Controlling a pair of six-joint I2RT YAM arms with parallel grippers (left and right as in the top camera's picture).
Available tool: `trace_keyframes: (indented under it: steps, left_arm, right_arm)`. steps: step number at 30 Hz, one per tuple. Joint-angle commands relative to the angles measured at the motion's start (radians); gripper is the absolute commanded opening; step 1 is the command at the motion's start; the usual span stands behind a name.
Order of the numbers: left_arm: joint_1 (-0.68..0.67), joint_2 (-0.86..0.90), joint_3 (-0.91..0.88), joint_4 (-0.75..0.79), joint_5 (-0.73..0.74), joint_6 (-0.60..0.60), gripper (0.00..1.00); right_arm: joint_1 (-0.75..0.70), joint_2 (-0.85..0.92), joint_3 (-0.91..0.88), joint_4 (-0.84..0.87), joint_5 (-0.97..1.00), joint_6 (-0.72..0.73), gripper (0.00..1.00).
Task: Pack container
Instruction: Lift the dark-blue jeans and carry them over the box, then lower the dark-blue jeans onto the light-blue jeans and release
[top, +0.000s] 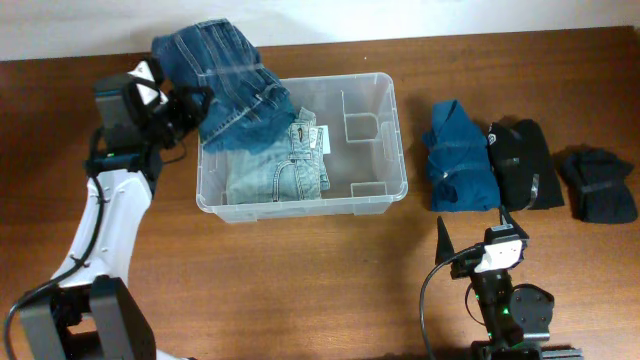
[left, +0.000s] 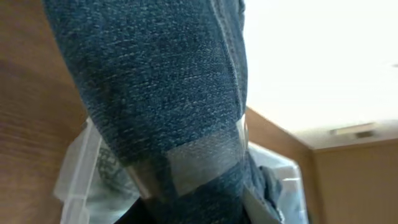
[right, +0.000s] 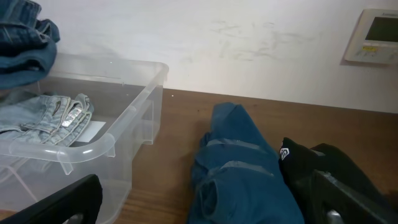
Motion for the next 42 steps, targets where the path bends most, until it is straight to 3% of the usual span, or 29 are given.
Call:
trace_keyframes:
  steps: [1,10,12,17,28,42]
  left_arm:
    - [-0.060,-0.042,0.106,-0.031,-0.044,0.126,0.01]
    - [-0.253,-0.042,0.481,-0.556,-0.308,0.405,0.01]
    - [-0.296,-0.042,0.513,-0.631,-0.333,0.417,0.01]
    - [-0.321,-0.018,0.510,-0.697,-0.206,0.412,0.01]
    - [-0.321,0.132,0.496,-0.726,-0.206,0.367,0.01]
    - [-0.321,0.210,0.485,-0.847,-0.410,0.356,0.01]
  right_arm:
    - [-0.008,-0.006,-0.008,-0.002,0.008,0.008,0.98]
    - [-0.008,-0.006,-0.008,-0.002,0.009,0.008,0.98]
    - [-0.008,-0.006,-0.008,-0.002,0.009,0.008,0.98]
    - [-0.008,-0.006,-0.008,-0.002,0.009,0.008,0.98]
    - [-0.008,-0.006,-0.008,-0.002,0.009,0.008,0.99]
    - [-0.008,-0.006,-0.008,-0.002,0.009,0.008,0.98]
